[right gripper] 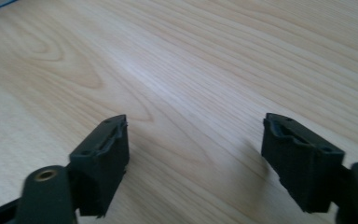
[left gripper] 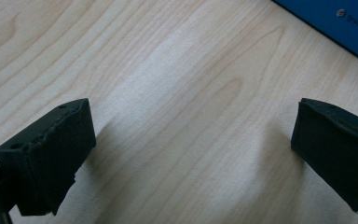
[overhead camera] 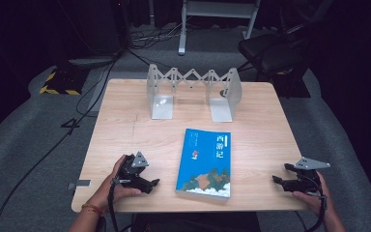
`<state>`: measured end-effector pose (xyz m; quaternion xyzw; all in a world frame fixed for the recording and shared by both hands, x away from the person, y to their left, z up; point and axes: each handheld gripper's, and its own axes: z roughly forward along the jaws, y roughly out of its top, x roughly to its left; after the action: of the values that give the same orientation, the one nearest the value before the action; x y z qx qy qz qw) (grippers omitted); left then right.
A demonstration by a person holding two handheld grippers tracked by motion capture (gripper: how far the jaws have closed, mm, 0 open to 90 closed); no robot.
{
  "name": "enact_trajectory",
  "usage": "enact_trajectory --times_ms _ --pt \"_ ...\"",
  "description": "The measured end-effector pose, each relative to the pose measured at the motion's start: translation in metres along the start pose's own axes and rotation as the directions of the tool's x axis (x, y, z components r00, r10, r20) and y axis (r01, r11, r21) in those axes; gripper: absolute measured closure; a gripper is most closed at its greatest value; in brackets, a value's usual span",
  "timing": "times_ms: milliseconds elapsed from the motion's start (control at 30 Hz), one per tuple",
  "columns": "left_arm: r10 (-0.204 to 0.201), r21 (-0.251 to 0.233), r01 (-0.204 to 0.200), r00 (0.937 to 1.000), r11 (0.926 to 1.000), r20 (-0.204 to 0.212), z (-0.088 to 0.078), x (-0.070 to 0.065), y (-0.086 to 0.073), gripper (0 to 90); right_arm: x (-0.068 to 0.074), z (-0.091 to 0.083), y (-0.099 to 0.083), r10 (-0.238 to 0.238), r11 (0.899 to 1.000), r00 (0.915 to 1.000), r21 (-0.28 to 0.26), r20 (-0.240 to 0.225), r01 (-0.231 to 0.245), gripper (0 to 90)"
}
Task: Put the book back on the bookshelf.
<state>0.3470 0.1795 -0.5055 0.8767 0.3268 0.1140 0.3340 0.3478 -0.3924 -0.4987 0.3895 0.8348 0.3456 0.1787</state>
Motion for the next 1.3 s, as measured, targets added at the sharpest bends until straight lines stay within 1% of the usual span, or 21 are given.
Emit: enact_trajectory --times_ms 33,67,133,200,300,333,367,467,500,533,567,633,667,700,767,833,867,967,1100,1233,1300 --pt "0.004 0.005 -0.004 1.0000 1.0000 0.006 0.000 -0.002 0.000 0.1 0.003 0.002 0.006 -0.021 1.000 0.9991 0.010 -0.036 0.022 24.7" --pt "0.016 0.007 -0.016 0.9997 0.9998 0.018 0.001 -0.006 0.001 0.1 0.006 0.003 0.011 -0.045 0.999 0.9978 0.012 -0.048 0.046 26.3" --pt "0.032 0.013 -0.033 0.9991 0.9994 0.028 0.002 -0.012 0.004 0.1 0.018 0.005 0.032 -0.129 0.992 0.9856 -0.005 -0.110 0.129 29.6" --pt "0.051 -0.001 -0.051 0.9977 0.9987 0.044 0.005 -0.018 0.005 0.1 0.032 0.011 0.056 -0.210 0.978 0.9699 -0.015 -0.124 0.210 31.0" --pt "0.055 -0.003 -0.055 0.9973 0.9985 0.049 0.007 -0.021 0.007 0.1 0.050 0.033 0.091 -0.331 0.940 0.9267 0.023 -0.177 0.340 33.4" --pt "0.057 -0.003 -0.057 0.9971 0.9984 0.050 0.007 -0.022 0.006 0.2 0.054 0.040 0.097 -0.351 0.931 0.9177 0.034 -0.185 0.363 33.4" --pt "0.058 -0.004 -0.058 0.9970 0.9983 0.051 0.006 -0.022 0.006 0.3 0.059 0.048 0.103 -0.381 0.916 0.9035 0.051 -0.196 0.398 33.9" --pt "0.064 -0.004 -0.064 0.9964 0.9979 0.055 0.006 -0.024 0.006 0.3 0.070 0.070 0.114 -0.430 0.885 0.8755 0.089 -0.220 0.457 34.4" --pt "0.065 -0.003 -0.065 0.9963 0.9979 0.056 0.007 -0.025 0.006 0.2 0.074 0.077 0.115 -0.431 0.881 0.8731 0.101 -0.229 0.461 34.9" --pt "0.067 -0.004 -0.067 0.9961 0.9978 0.058 0.007 -0.025 0.007 0.2 0.074 0.080 0.115 -0.415 0.888 0.8763 0.102 -0.245 0.449 33.7" --pt "0.067 -0.004 -0.067 0.9961 0.9978 0.058 0.007 -0.025 0.007 0.2 0.074 0.080 0.115 -0.415 0.888 0.8763 0.102 -0.245 0.449 33.7" --pt "0.074 -0.002 -0.075 0.9951 0.9972 0.066 0.008 -0.026 0.008 0.2 0.079 0.083 0.112 -0.396 0.895 0.8713 0.088 -0.289 0.436 33.0" --pt "0.074 -0.002 -0.075 0.9951 0.9972 0.066 0.008 -0.026 0.008 0.1 0.083 0.084 0.111 -0.418 0.883 0.8628 0.095 -0.284 0.459 32.1" --pt "0.076 -0.003 -0.076 0.9949 0.9971 0.067 0.009 -0.027 0.009 0.1 0.086 0.083 0.111 -0.422 0.883 0.8606 0.085 -0.285 0.461 33.4" --pt "0.081 -0.002 -0.081 0.9943 0.9967 0.069 0.009 -0.027 0.009 0.1 0.087 0.083 0.111 -0.421 0.884 0.8625 0.088 -0.282 0.460 32.9" --pt "0.082 -0.002 -0.083 0.9941 0.9966 0.070 0.009 -0.027 0.010 0.1 0.085 0.083 0.109 -0.401 0.894 0.8664 0.078 -0.297 0.441 34.2" --pt "0.082 -0.002 -0.083 0.9941 0.9966 0.070 0.009 -0.027 0.010 0.1 0.085 0.083 0.109 -0.401 0.894 0.8664 0.078 -0.297 0.441 34.2" --pt "0.084 -0.002 -0.085 0.9937 0.9964 0.074 0.009 -0.027 0.010 0.1 0.084 0.080 0.105 -0.384 0.906 0.8648 0.048 -0.324 0.420 34.3" --pt "0.086 -0.003 -0.086 0.9935 0.9963 0.075 0.009 -0.026 0.010 0.1 0.086 0.076 0.103 -0.395 0.905 0.8605 0.027 -0.322 0.425 34.5" --pt "0.088 -0.003 -0.088 0.9933 0.9961 0.076 0.010 -0.026 0.010 0.2 0.084 0.072 0.103 -0.375 0.917 0.8639 0.001 -0.336 0.399 34.5" --pt "0.091 -0.003 -0.091 0.9930 0.9959 0.076 0.010 -0.026 0.010 0.3 0.084 0.071 0.104 -0.379 0.916 0.8647 -0.001 -0.329 0.401 34.5"
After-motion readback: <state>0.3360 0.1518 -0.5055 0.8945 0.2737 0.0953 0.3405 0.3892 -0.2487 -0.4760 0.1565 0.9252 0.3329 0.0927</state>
